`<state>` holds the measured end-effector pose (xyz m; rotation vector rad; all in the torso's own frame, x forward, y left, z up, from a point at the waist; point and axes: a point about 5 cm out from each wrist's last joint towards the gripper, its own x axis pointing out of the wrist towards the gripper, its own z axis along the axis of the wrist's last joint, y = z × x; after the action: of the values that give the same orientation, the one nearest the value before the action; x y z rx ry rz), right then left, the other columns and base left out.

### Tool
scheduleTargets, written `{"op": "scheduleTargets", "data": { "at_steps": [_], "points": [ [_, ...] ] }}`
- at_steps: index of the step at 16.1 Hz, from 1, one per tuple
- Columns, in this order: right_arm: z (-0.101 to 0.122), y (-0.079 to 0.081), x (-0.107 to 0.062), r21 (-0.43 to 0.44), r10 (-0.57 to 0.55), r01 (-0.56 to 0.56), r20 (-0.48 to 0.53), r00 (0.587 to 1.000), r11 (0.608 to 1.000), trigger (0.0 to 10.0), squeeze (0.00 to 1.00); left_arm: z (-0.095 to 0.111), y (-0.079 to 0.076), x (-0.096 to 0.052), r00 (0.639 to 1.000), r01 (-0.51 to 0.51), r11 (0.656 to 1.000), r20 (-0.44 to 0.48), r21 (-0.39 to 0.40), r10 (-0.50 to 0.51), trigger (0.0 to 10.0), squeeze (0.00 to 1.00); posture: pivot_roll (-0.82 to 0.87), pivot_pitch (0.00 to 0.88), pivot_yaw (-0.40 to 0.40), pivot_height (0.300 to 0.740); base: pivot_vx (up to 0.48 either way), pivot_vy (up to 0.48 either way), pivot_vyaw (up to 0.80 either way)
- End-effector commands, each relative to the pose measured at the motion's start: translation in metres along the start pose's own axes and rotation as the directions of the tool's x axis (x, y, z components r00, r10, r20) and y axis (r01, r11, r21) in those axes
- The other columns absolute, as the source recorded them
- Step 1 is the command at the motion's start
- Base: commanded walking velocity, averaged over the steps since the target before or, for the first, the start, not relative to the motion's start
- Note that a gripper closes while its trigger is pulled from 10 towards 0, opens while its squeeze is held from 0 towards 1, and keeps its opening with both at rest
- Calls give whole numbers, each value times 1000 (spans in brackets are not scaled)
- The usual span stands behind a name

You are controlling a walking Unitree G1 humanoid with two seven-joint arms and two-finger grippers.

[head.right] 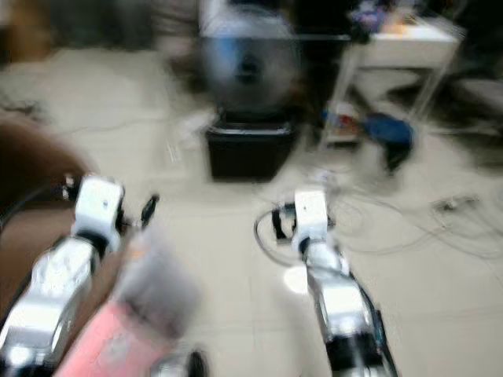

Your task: Move the pillow to the sofa from floor

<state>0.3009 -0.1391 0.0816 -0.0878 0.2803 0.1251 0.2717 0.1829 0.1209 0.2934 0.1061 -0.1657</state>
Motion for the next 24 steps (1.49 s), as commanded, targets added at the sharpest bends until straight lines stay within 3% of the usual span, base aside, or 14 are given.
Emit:
{"op": "scheduleTargets", "data": {
  "at_steps": [1,14,19,24],
  "points": [
    [0,-3,-1,-3,-12,12,-5,1000,1000,10000,0,5,0,4,1000,12,1000,19,18,-13,10000,0,89,0,13,740,-307,0,0],
    [3,-1,0,1,14,-14,2,1000,1000,10000,0,6,2,5,999,2,1000,37,22,-3,10000,0,94,0,8,740,-309,0,0],
    [4,-2,0,1,24,-24,23,999,1000,10000,0,8,2,8,999,5,1000,45,22,-6,10000,0,90,0,9,740,0,0,0],
    [4,0,1,24,37,-38,26,999,999,10000,0,8,3,8,999,0,1000,48,27,-1,10000,0,101,0,1,740,0,420,0]
  ]
}}
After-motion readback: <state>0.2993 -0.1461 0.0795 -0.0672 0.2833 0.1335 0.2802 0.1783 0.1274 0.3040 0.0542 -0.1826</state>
